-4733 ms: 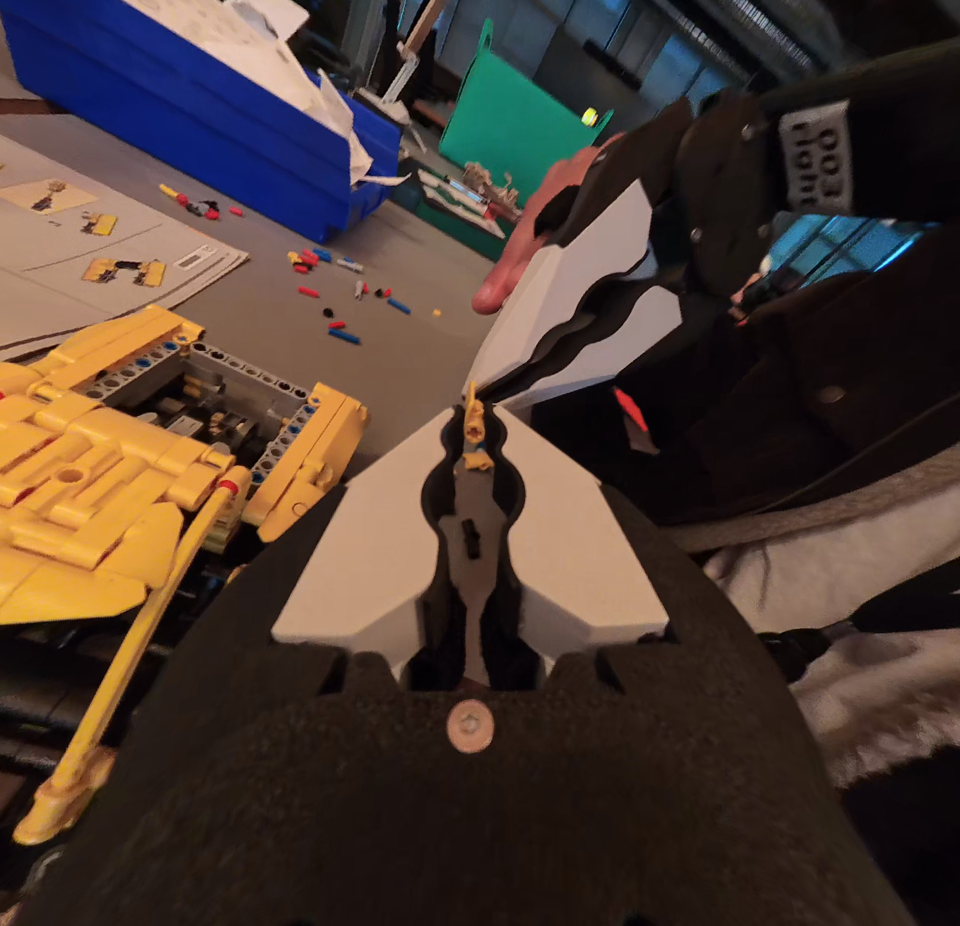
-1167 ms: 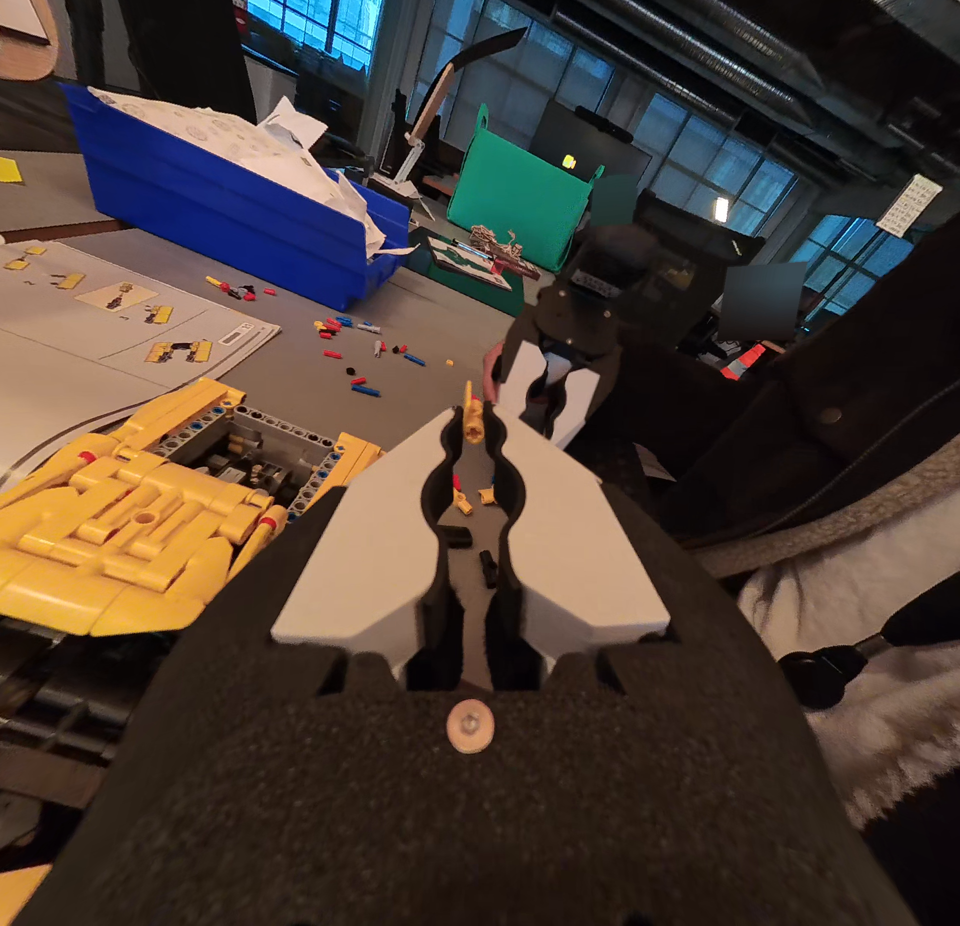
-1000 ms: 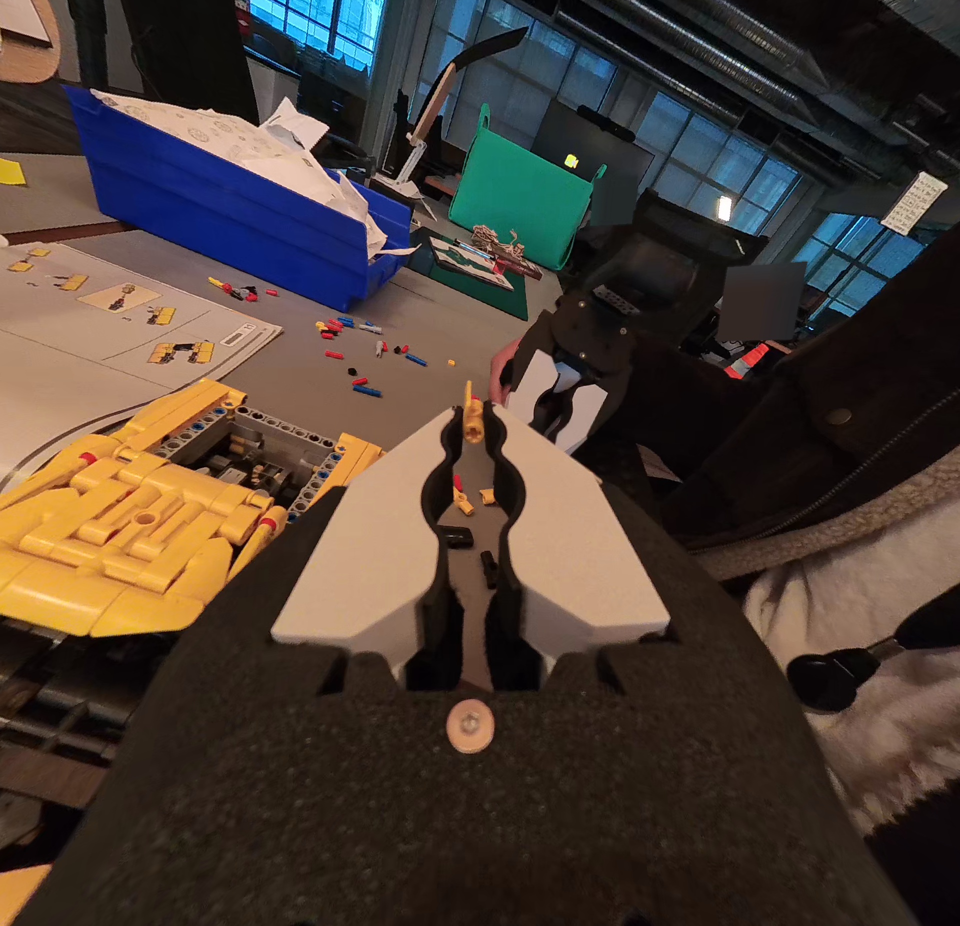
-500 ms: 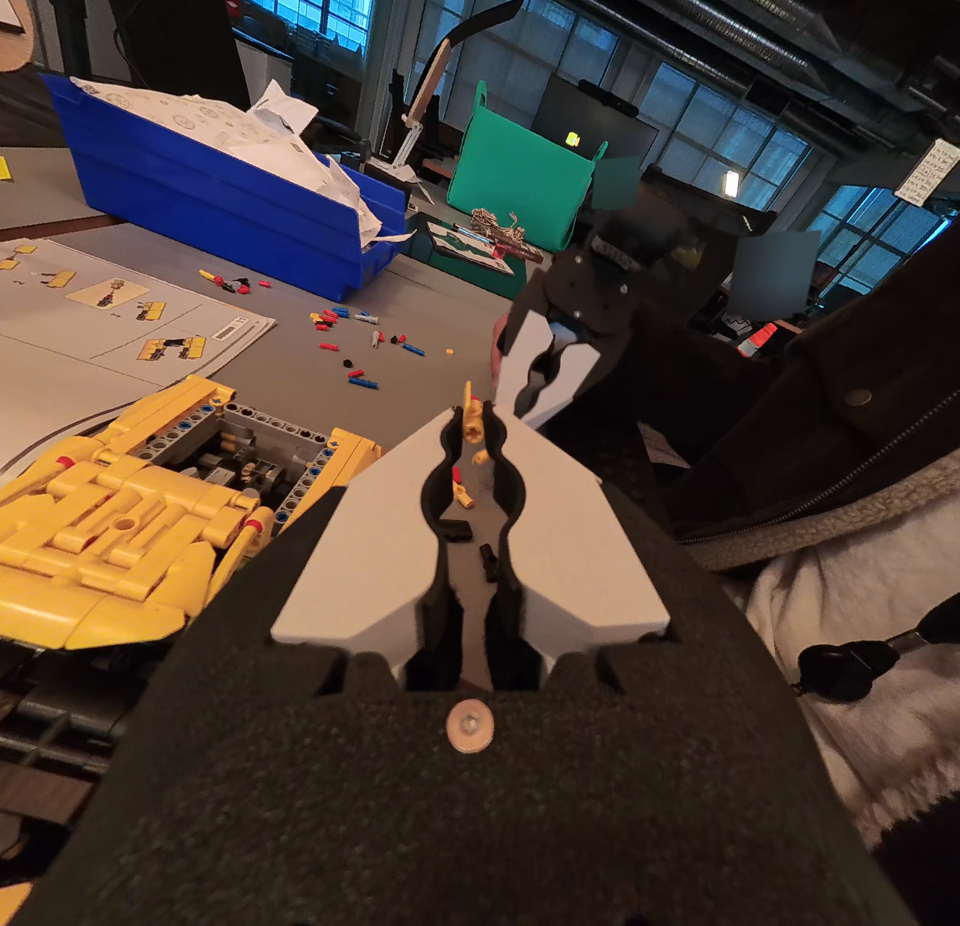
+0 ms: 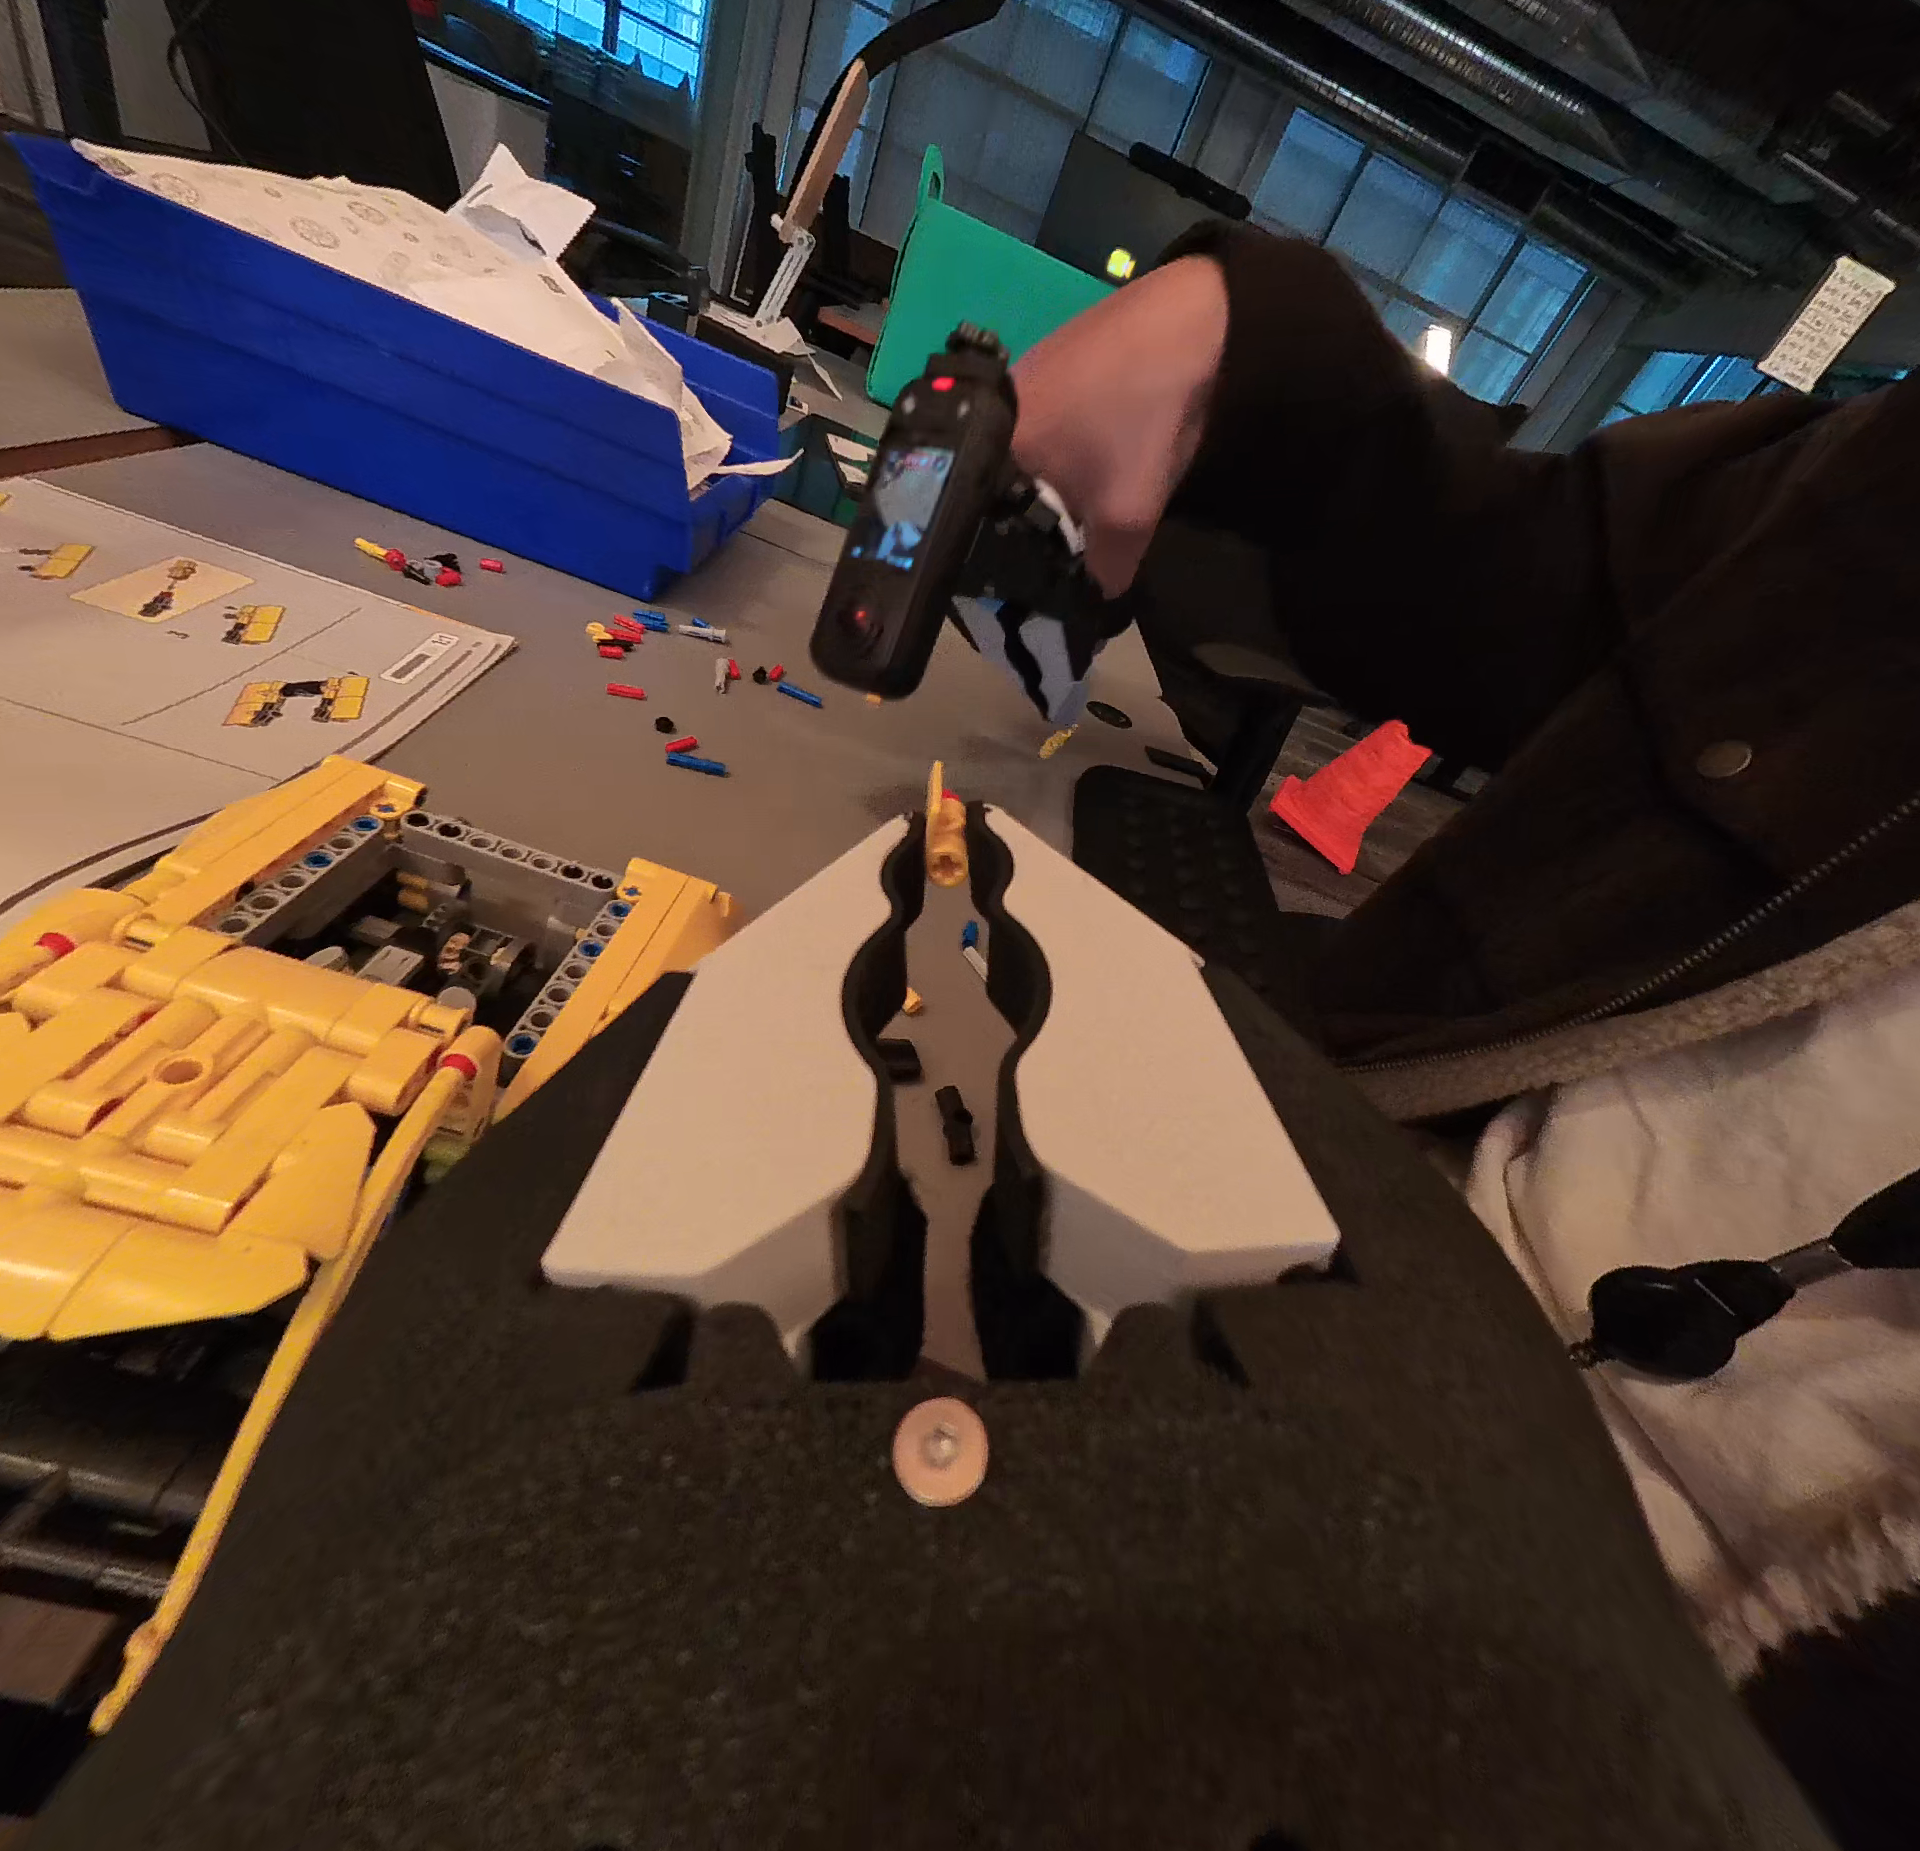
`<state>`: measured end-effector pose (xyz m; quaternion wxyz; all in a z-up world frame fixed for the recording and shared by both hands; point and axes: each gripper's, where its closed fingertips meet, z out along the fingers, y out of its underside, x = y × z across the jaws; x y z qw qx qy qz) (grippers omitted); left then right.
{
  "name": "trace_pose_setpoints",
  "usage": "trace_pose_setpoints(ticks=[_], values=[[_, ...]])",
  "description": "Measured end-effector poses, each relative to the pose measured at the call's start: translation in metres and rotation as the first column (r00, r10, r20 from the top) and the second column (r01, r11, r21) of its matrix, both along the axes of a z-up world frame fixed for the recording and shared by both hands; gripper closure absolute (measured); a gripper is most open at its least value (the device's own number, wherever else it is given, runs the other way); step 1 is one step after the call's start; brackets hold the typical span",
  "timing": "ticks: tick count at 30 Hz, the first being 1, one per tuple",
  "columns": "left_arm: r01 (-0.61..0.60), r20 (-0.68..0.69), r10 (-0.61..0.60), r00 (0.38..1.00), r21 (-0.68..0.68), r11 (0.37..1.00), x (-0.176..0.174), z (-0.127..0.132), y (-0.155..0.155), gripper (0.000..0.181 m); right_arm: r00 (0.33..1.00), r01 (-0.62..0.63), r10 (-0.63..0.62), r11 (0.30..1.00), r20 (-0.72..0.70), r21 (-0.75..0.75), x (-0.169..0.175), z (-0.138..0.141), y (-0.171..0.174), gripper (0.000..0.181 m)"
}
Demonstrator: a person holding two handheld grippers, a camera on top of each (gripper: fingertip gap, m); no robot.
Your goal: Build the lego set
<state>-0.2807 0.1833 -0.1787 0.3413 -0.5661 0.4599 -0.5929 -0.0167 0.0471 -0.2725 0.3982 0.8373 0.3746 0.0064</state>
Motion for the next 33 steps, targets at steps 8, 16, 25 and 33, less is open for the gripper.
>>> trace_pose_setpoints(ticks=[8, 16, 25, 33], values=[[0.007, 0.004, -0.007, 1.0, 0.0, 1.0, 0.0, 0.001, -0.002, 0.174, 0.996, -0.044, 0.05, 0.996, -0.071, 0.084, -0.015, -0.016, 0.028, 0.175], [-0.001, 0.015, 0.001, 1.0, -0.011, 1.0, -0.002, 0.003, 0.001, 0.175, 0.884, 0.031, 0.211, 0.865, -0.418, 0.501, -0.025, 0.005, 0.059, 0.172], [0.022, 0.011, -0.022, 1.0, -0.009, 1.0, 0.001, 0.002, -0.006, 0.174, 0.571, 0.49, 0.299, 0.624, -0.765, 0.609, 0.007, -0.02, 0.04, 0.158], [0.0, 0.008, 0.0, 1.0, -0.015, 1.0, 0.0, 0.0, 0.0, 0.175, 0.538, 0.447, 0.356, 0.648, -0.764, 0.617, -0.003, -0.027, 0.03, 0.161]])
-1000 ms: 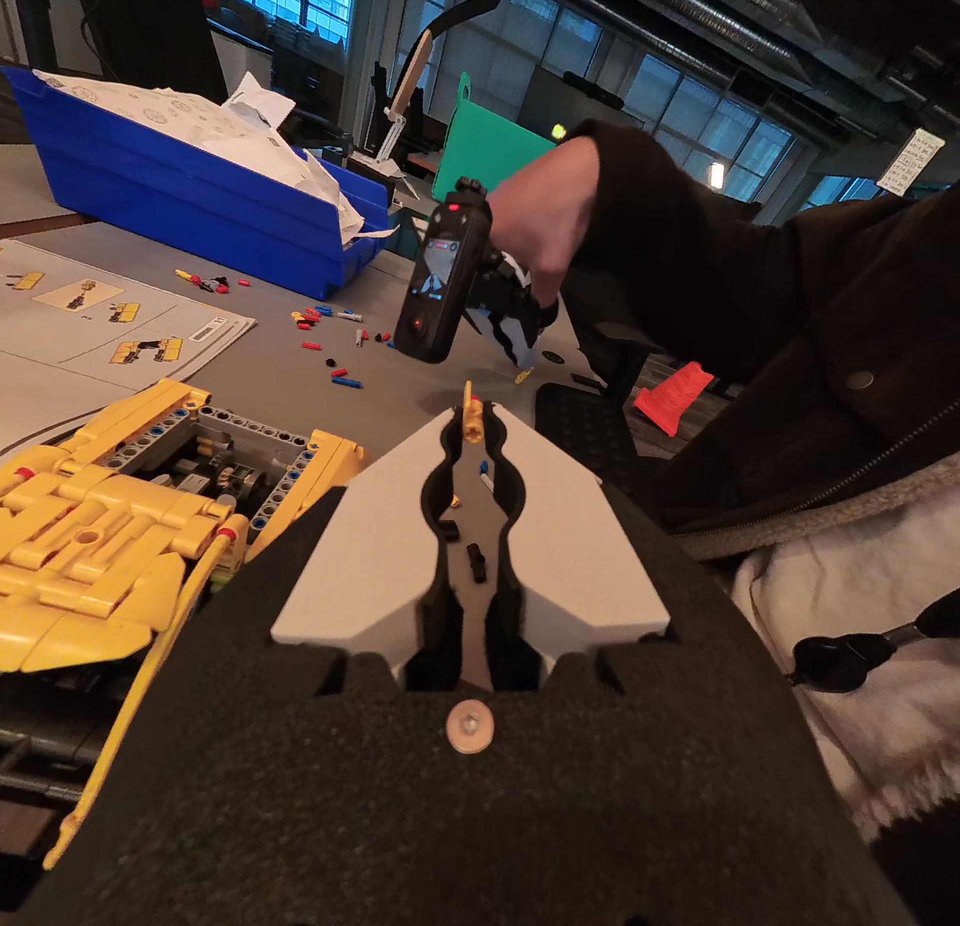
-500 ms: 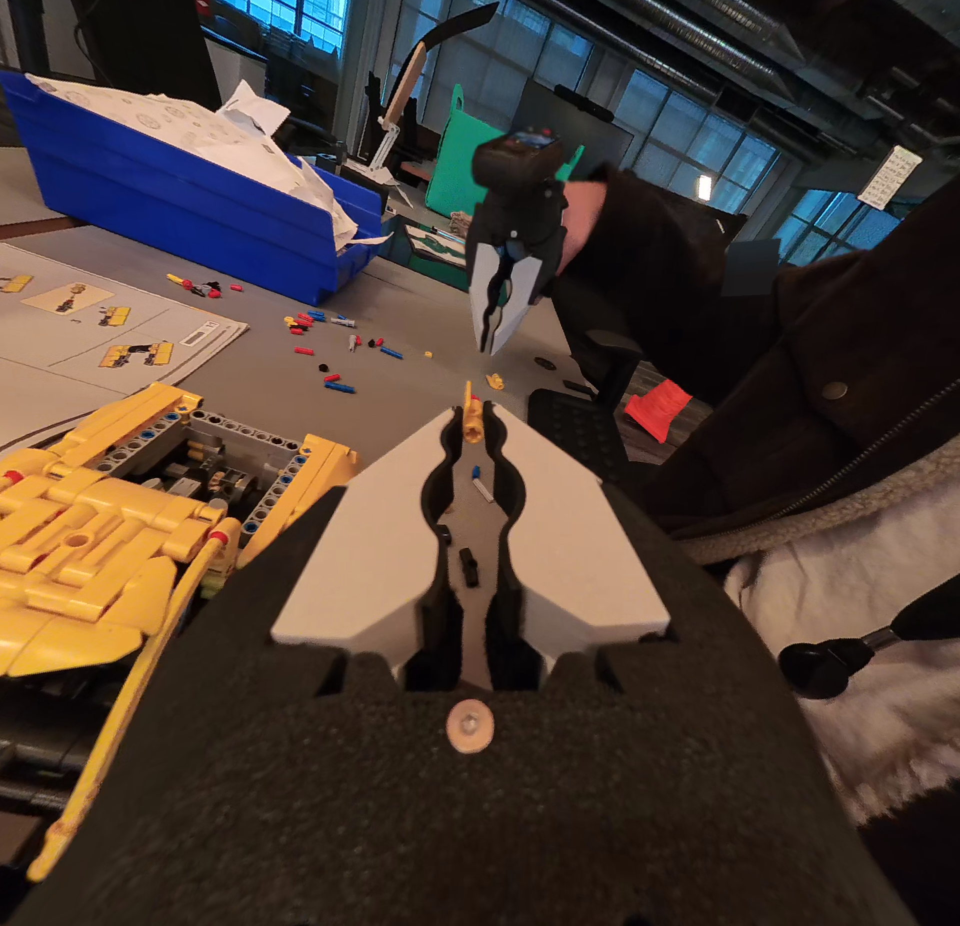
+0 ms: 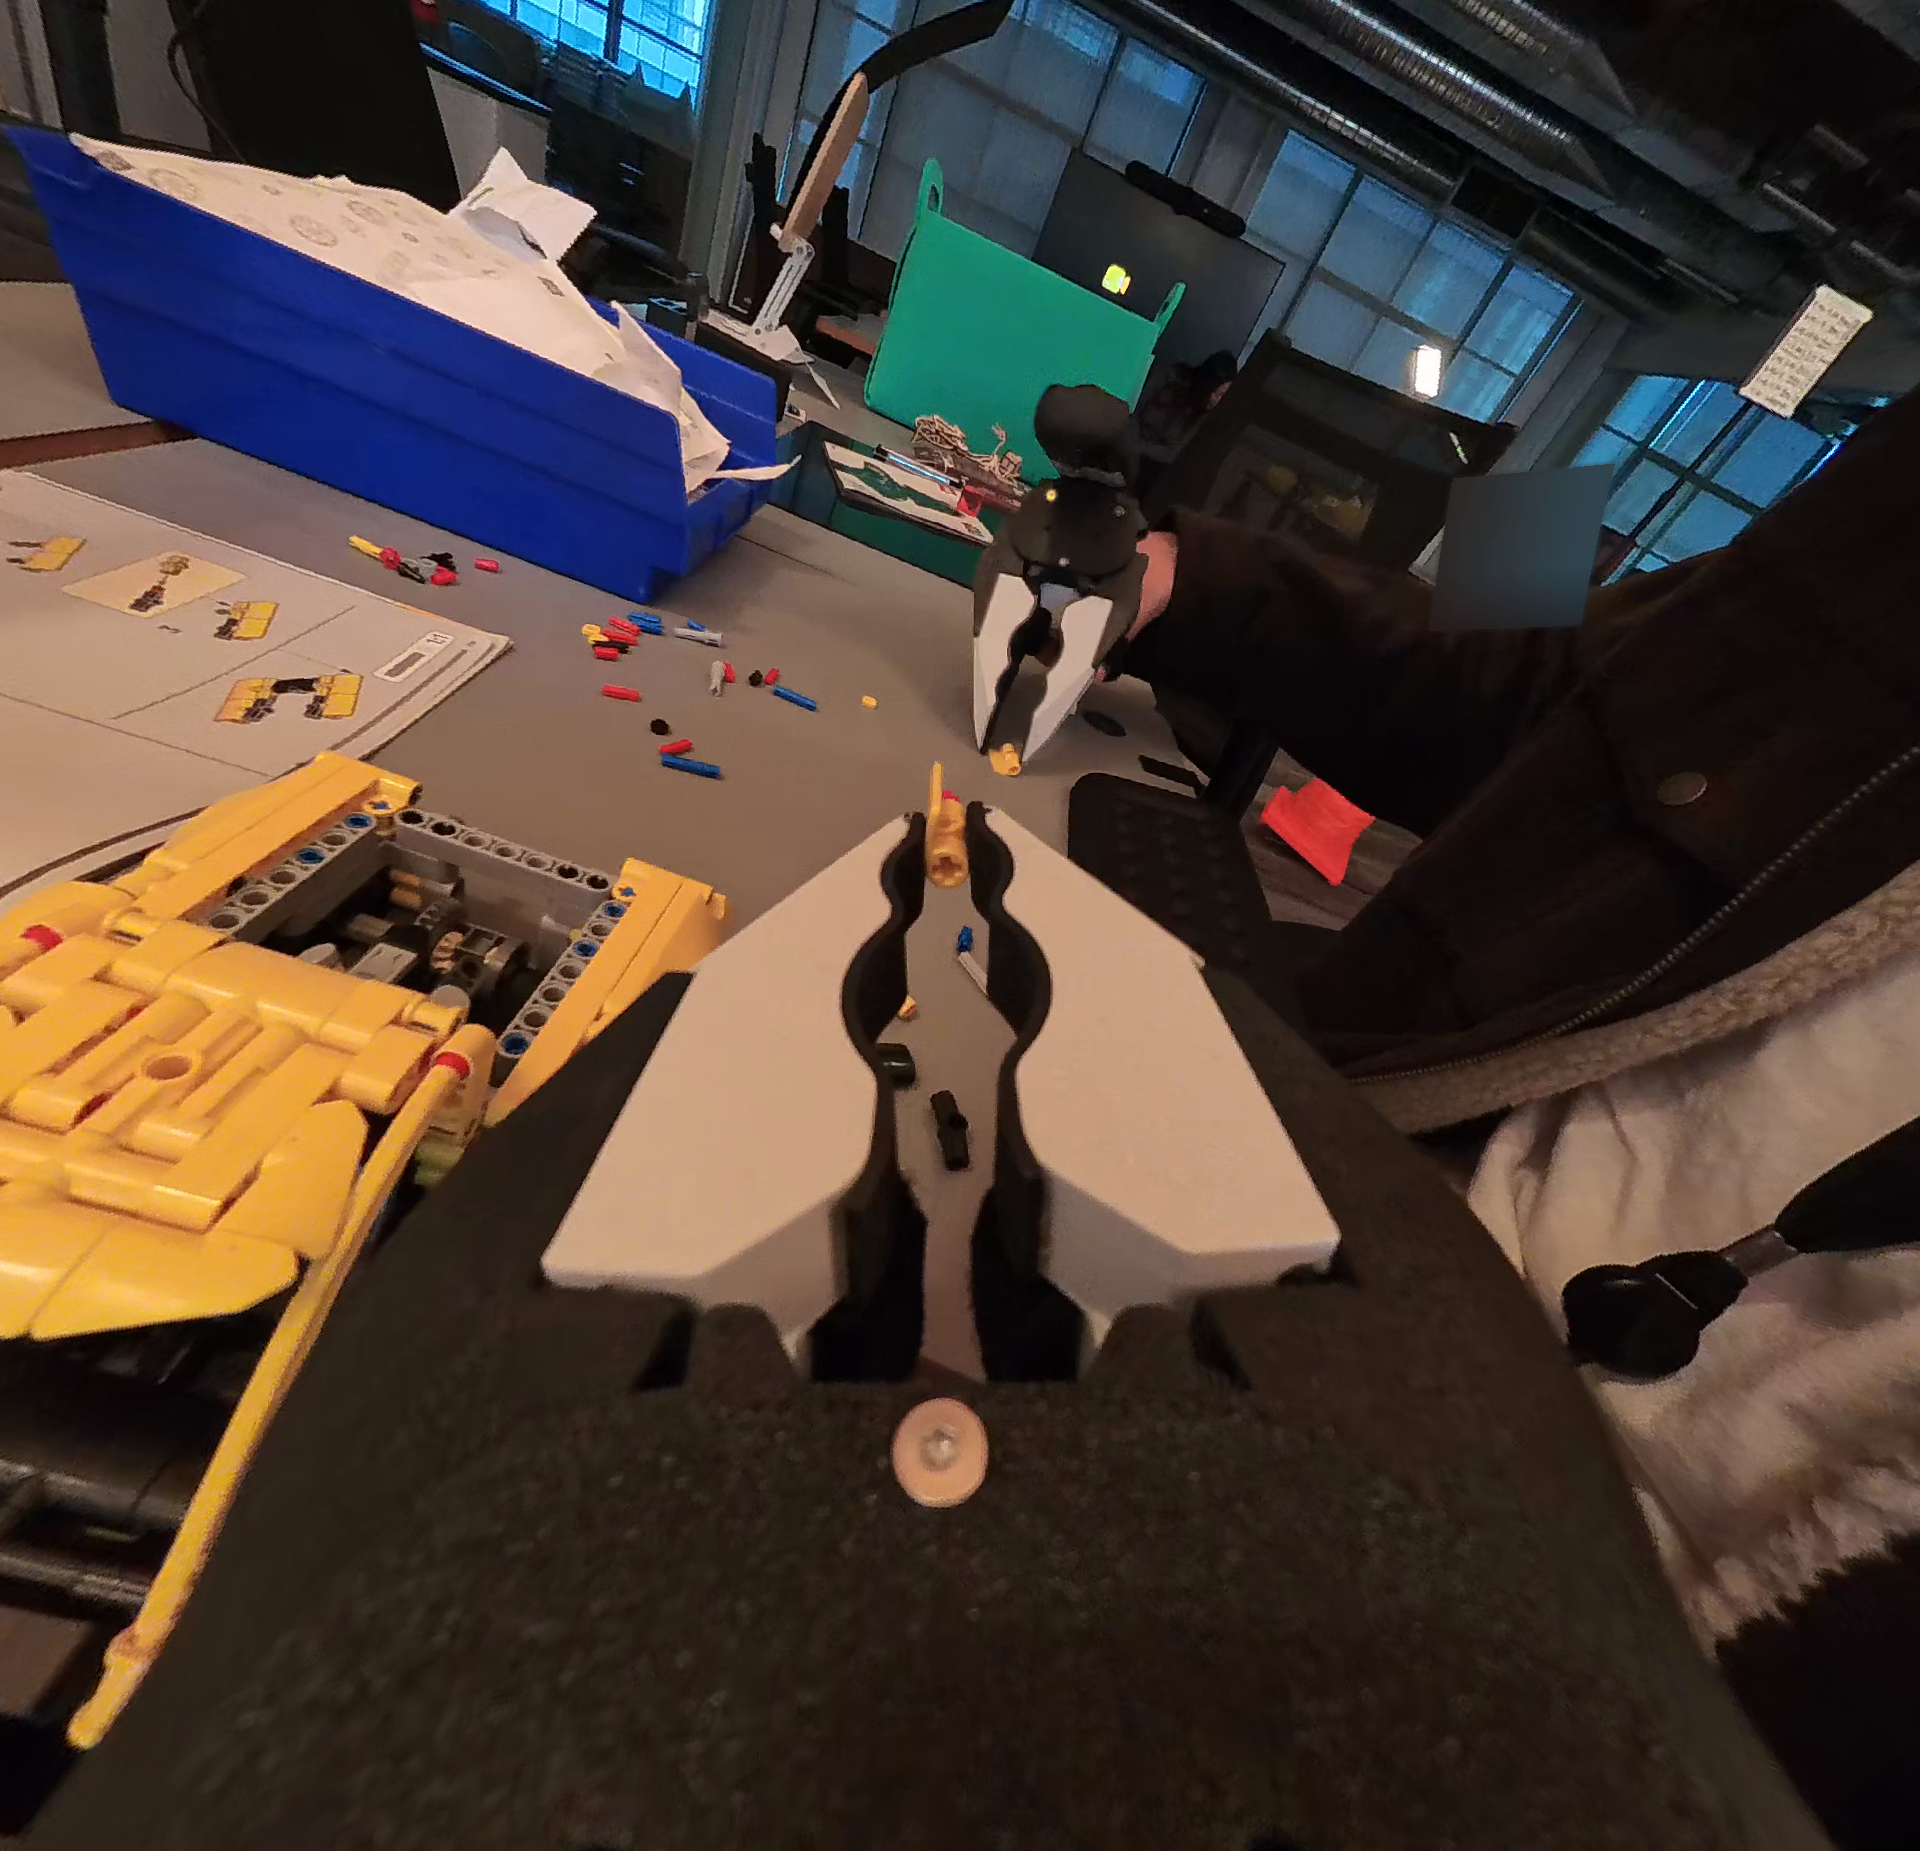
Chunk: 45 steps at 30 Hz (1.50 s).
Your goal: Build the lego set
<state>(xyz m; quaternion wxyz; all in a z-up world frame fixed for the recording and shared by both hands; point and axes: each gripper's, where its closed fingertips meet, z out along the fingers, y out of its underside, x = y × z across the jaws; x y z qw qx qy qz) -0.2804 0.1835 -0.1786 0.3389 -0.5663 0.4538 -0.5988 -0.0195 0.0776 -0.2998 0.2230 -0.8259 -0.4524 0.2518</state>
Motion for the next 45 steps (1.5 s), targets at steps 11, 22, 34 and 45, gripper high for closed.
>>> trace_pose_setpoints(ticks=[11, 22, 34, 45], values=[[0.006, -0.002, -0.006, 1.0, 0.009, 1.0, 0.001, 0.0, -0.003, 0.175, 0.984, -0.026, 0.0, 0.989, 0.178, 0.142, -0.005, -0.001, -0.005, 0.165], [0.013, -0.003, -0.013, 1.0, 0.01, 1.0, 0.002, 0.0, -0.005, 0.174, 0.913, -0.118, -0.097, 0.867, 0.396, 0.485, -0.018, 0.003, -0.004, 0.164], [0.009, -0.005, -0.009, 1.0, 0.011, 1.0, 0.002, -0.001, -0.004, 0.174, 0.992, 0.09, -0.086, 0.995, -0.089, 0.036, -0.043, 0.012, -0.034, 0.165], [0.017, -0.003, -0.017, 1.0, 0.013, 1.0, 0.003, 0.0, -0.007, 0.175, 0.99, 0.001, -0.017, 0.994, -0.143, -0.112, -0.056, 0.021, -0.051, 0.164]])
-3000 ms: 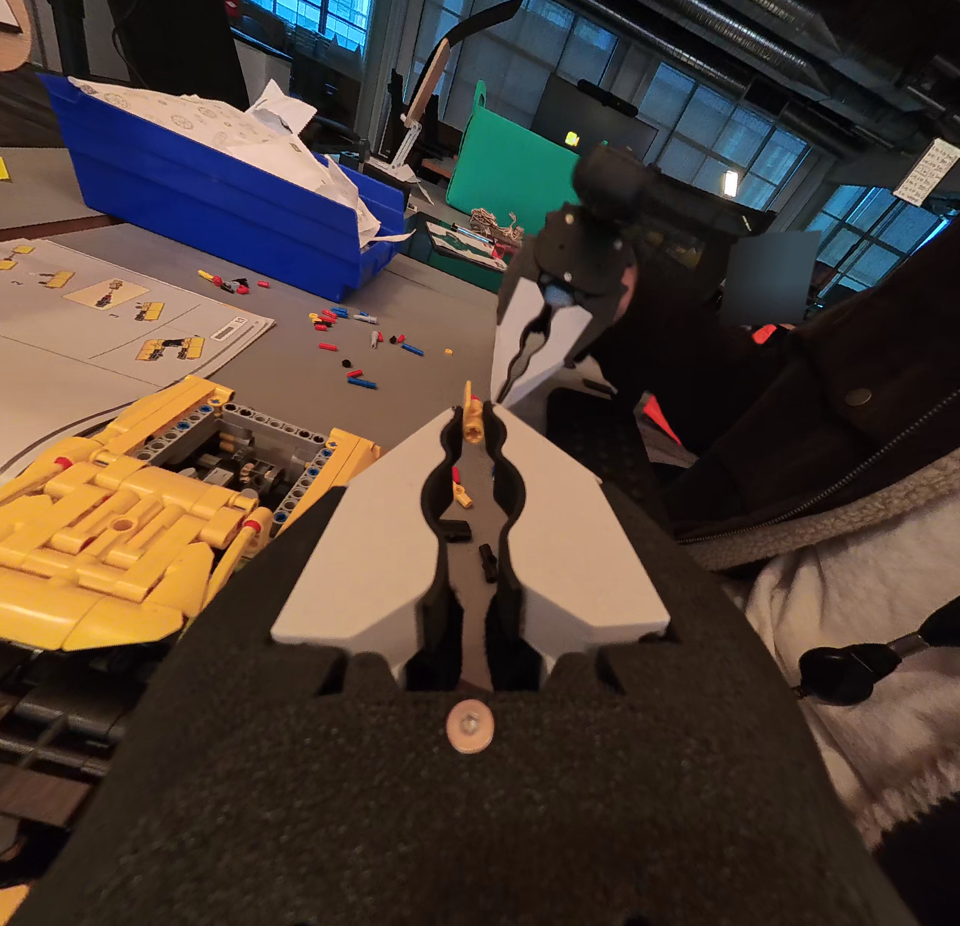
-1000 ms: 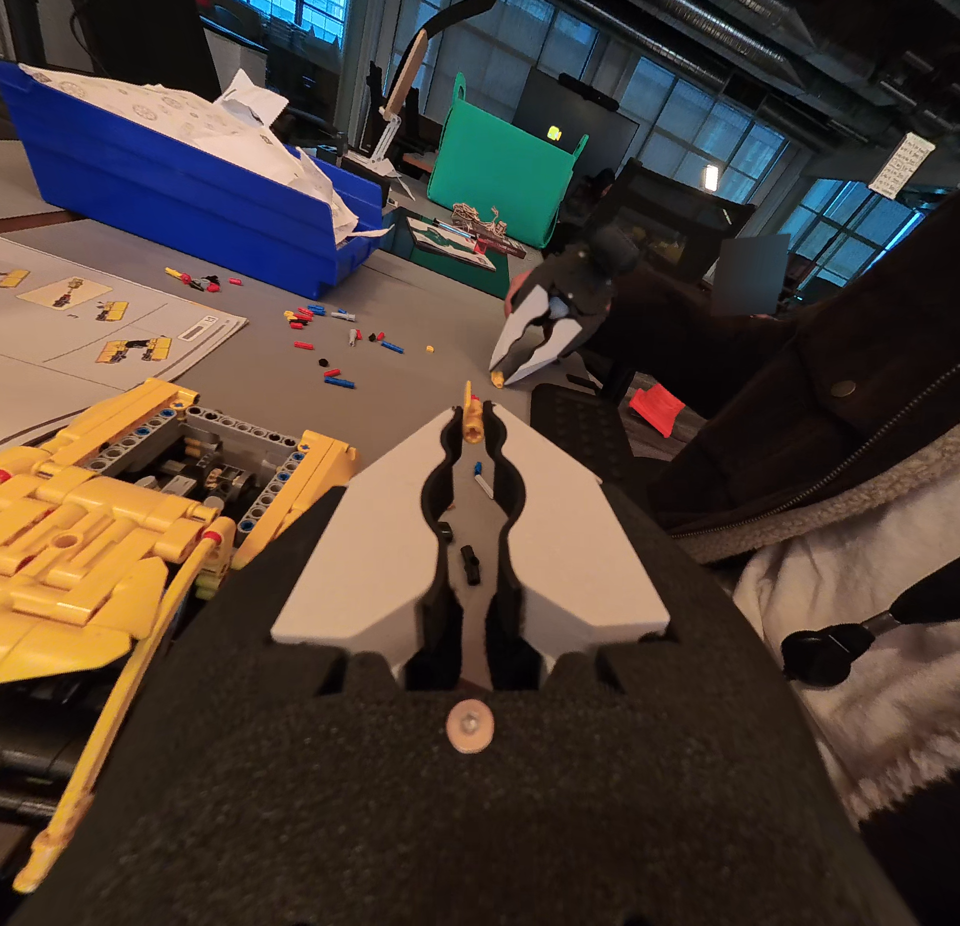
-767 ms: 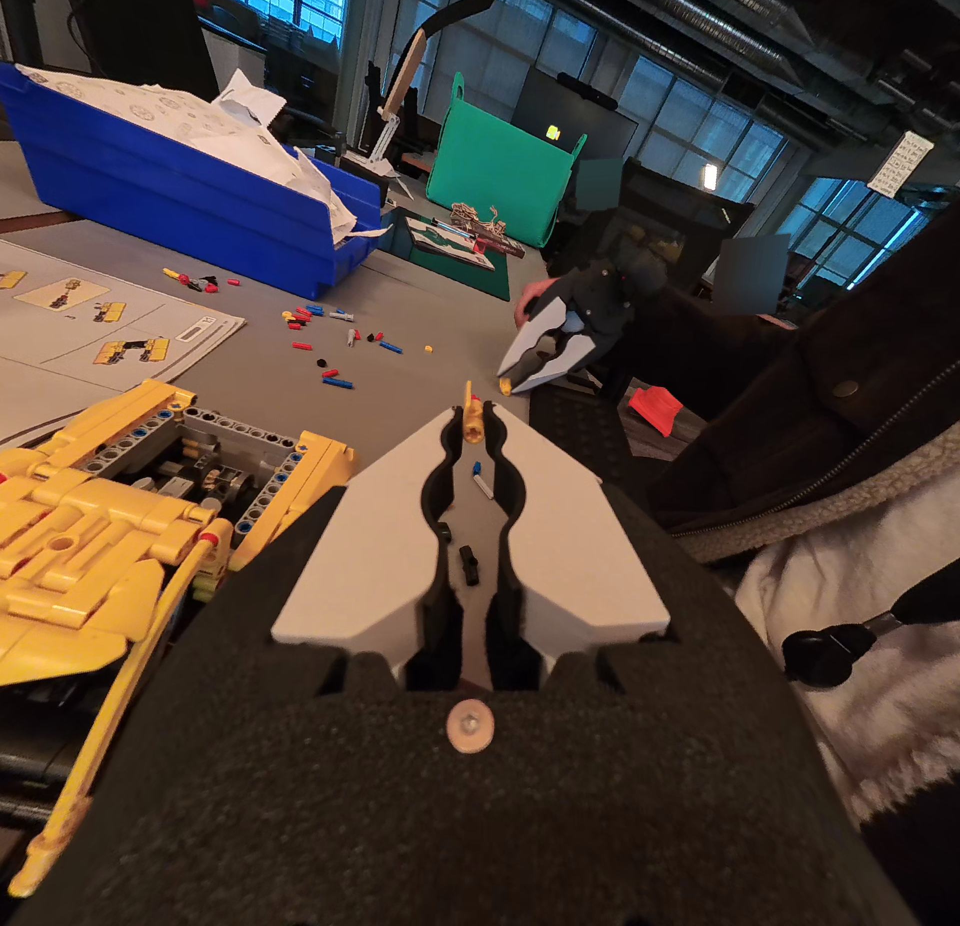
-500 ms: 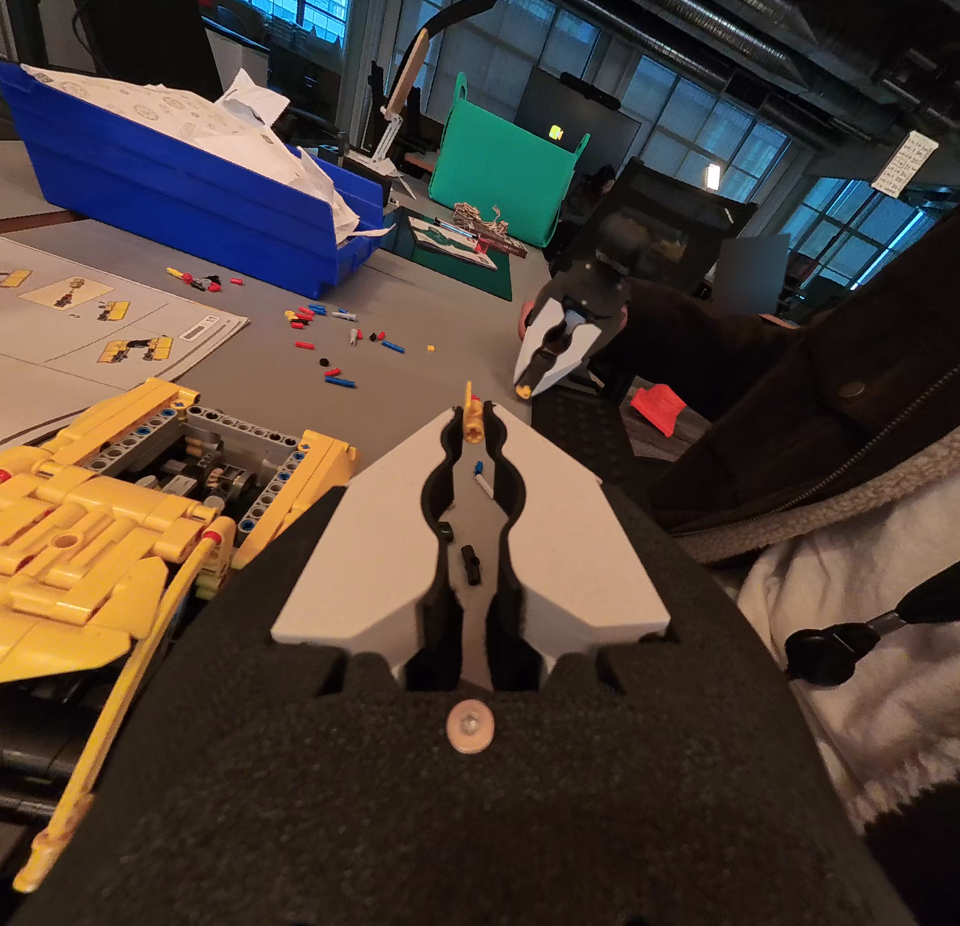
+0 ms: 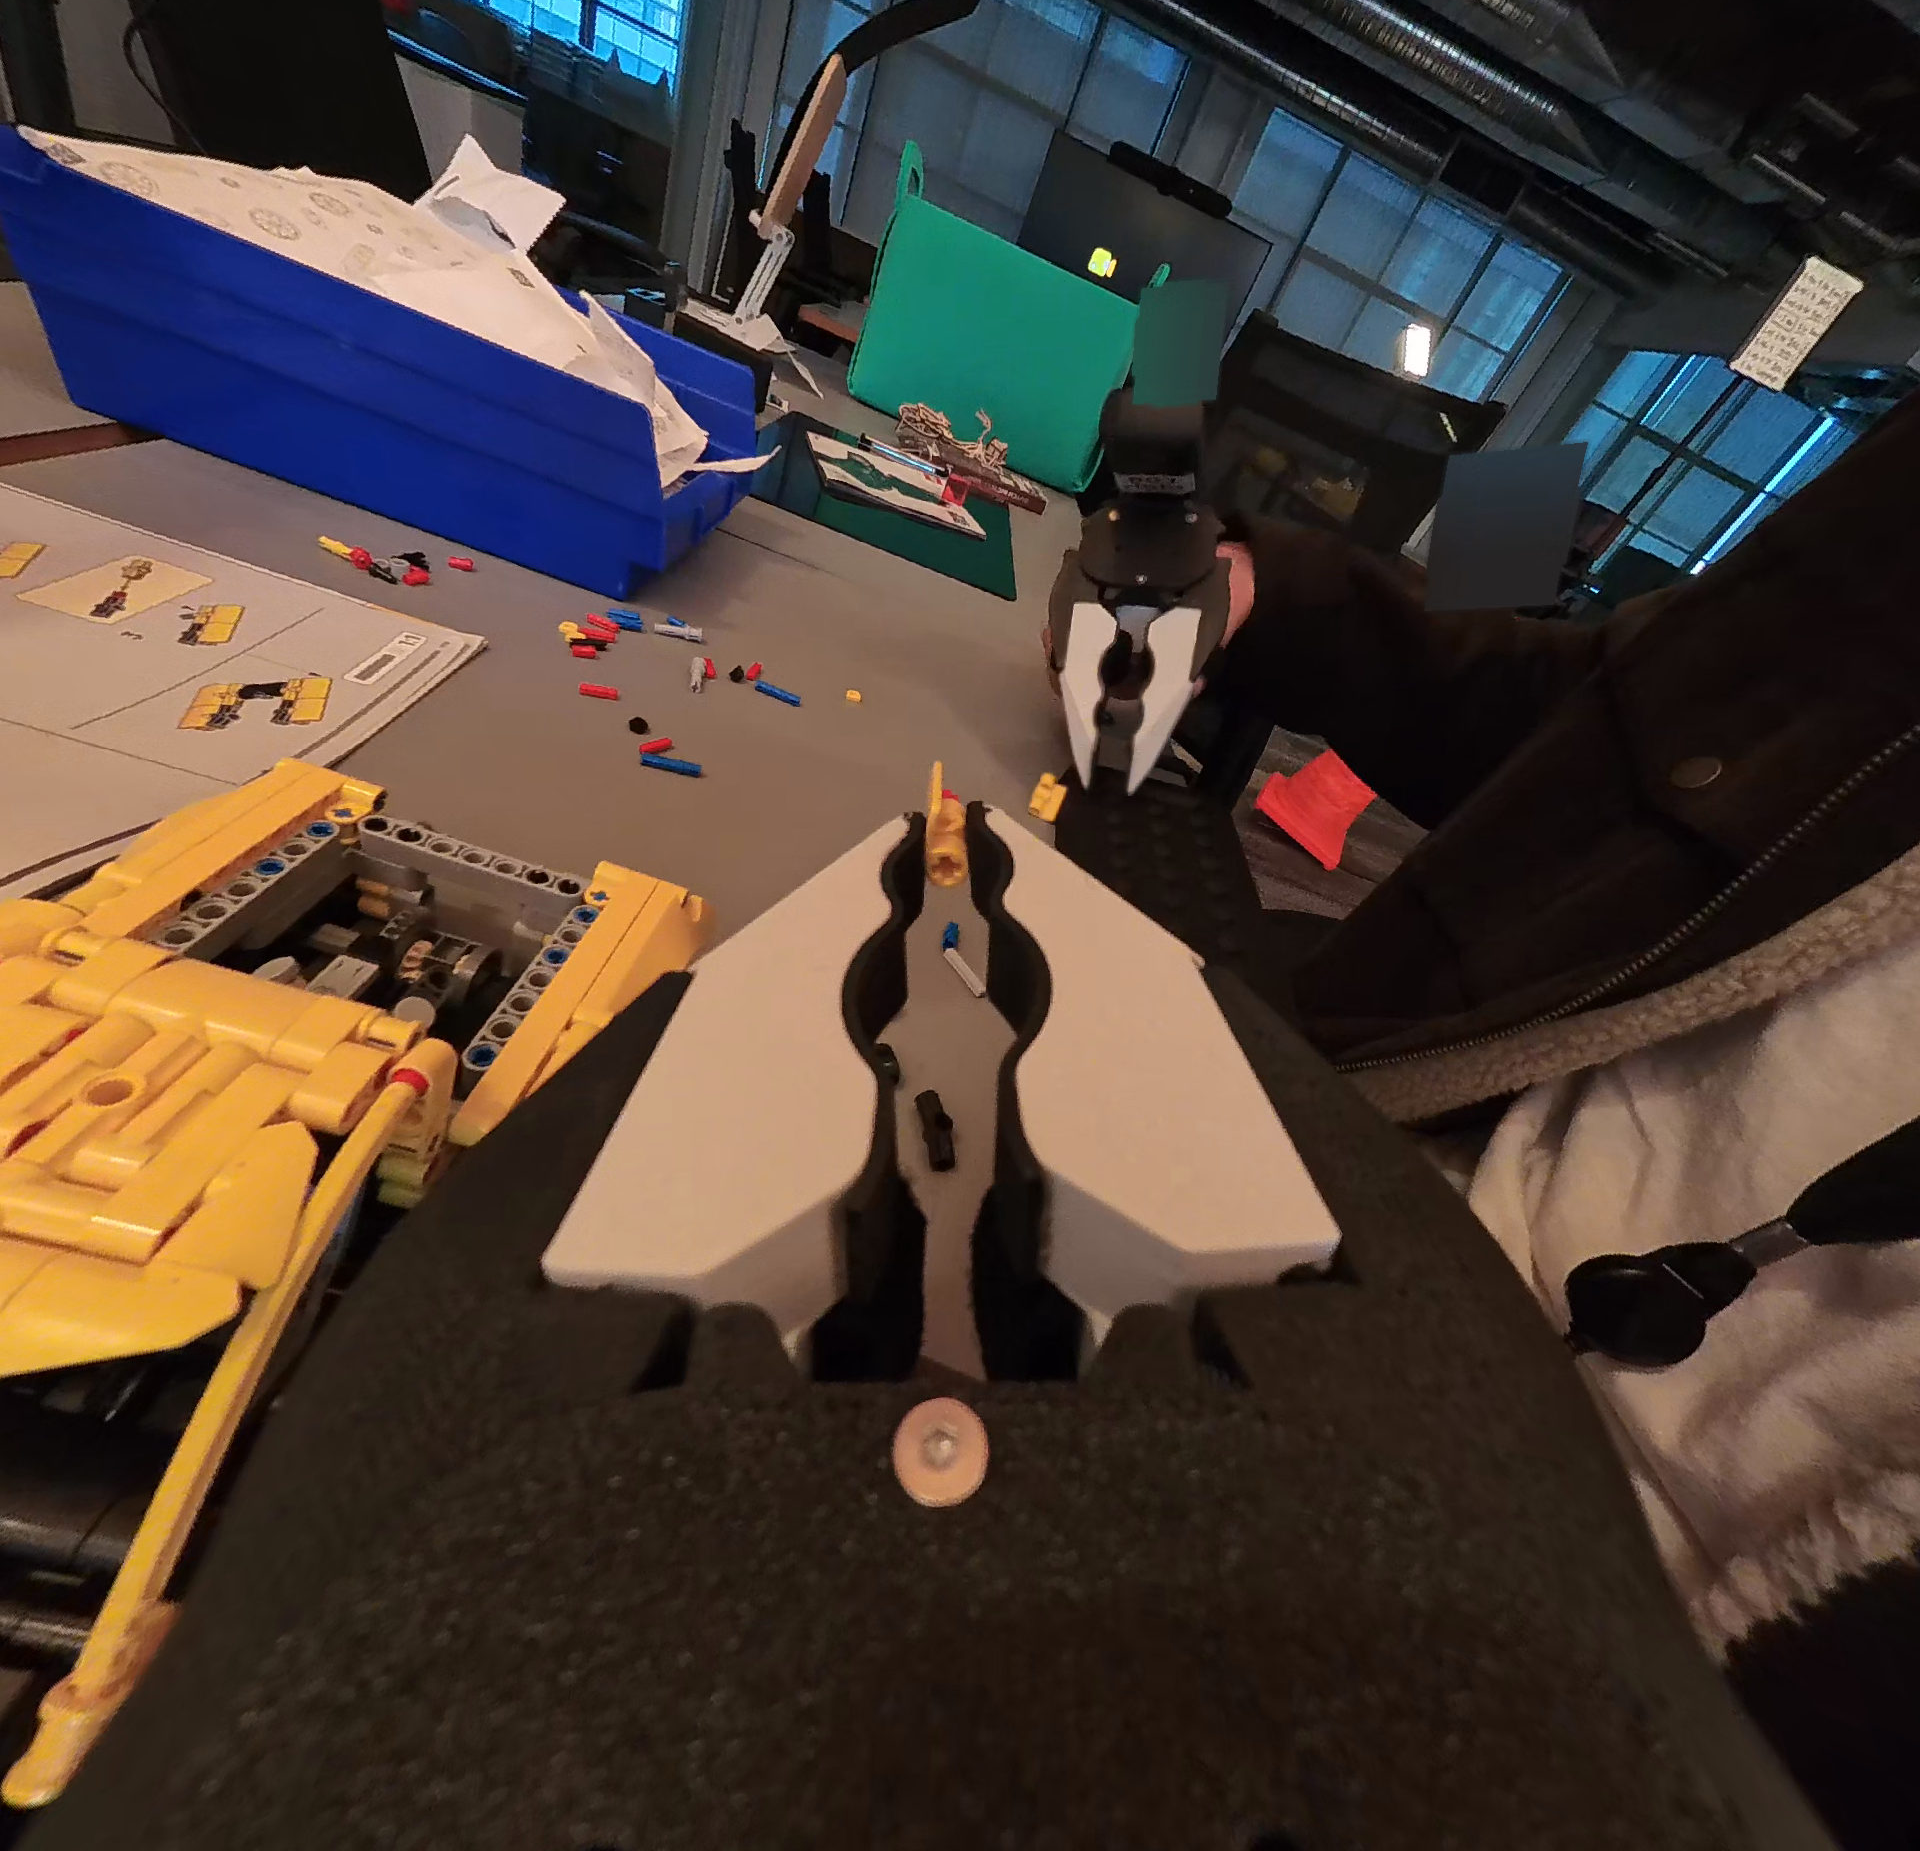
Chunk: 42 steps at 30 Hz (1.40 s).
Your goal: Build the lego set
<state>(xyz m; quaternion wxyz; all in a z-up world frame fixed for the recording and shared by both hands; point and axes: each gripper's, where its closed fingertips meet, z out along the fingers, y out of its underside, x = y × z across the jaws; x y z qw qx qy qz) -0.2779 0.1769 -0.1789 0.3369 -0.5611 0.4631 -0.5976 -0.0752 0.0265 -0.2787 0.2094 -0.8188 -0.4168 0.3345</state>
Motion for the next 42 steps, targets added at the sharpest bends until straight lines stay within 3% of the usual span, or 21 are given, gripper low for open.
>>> trace_pose_setpoints(ticks=[4, 9, 17, 19, 22, 28, 31, 33, 36, 42], values=[[0.0, -0.001, 0.0, 1.0, 0.001, 1.0, 0.0, 0.0, 0.0, 0.174, 0.999, 0.02, -0.02, 1.0, 0.043, 0.013, 0.003, -0.003, 0.008, 0.163], [-0.001, 0.001, 0.001, 1.0, 0.0, 1.0, 0.0, 0.0, 0.0, 0.175, 0.984, 0.072, -0.105, 0.974, 0.145, 0.214, 0.017, -0.005, 0.035, 0.165], [-0.004, -0.002, 0.004, 1.0, 0.002, 1.0, 0.0, -0.001, 0.001, 0.175, 0.956, -0.003, -0.079, 0.961, 0.282, 0.277, 0.02, -0.024, 0.044, 0.162], [-0.005, -0.001, 0.005, 1.0, 0.001, 1.0, 0.0, 0.0, 0.001, 0.175, 0.93, 0.034, -0.155, 0.939, 0.333, 0.343, 0.03, -0.022, 0.057, 0.173], [-0.002, 0.001, 0.002, 1.0, 0.001, 1.0, 0.0, 0.0, 0.0, 0.174, 0.888, 0.093, -0.255, 0.914, 0.382, 0.394, 0.048, -0.022, 0.067, 0.173], [0.004, 0.002, -0.004, 1.0, 0.001, 1.0, 0.0, 0.001, -0.001, 0.175, 0.908, 0.22, -0.295, 0.94, 0.297, 0.262, 0.041, -0.023, 0.055, 0.172], [0.003, 0.003, -0.003, 1.0, 0.0, 1.0, 0.0, 0.001, -0.001, 0.174, 0.964, 0.253, -0.256, 0.966, 0.069, 0.043, 0.009, -0.009, 0.039, 0.166], [0.003, 0.004, -0.003, 1.0, 0.0, 1.0, 0.0, 0.001, -0.001, 0.174, 0.962, 0.27, -0.271, 0.962, 0.017, 0.04, 0.01, -0.004, 0.041, 0.166], [0.005, 0.004, -0.005, 1.0, 0.0, 1.0, 0.0, 0.001, -0.002, 0.174, 0.964, 0.221, -0.23, 0.972, 0.131, 0.076, 0.022, -0.018, 0.034, 0.167], [0.003, 0.001, -0.003, 1.0, 0.002, 1.0, 0.0, 0.0, -0.001, 0.174, 0.974, -0.008, -0.041, 0.977, 0.223, 0.215, -0.004, -0.012, 0.04, 0.165]])
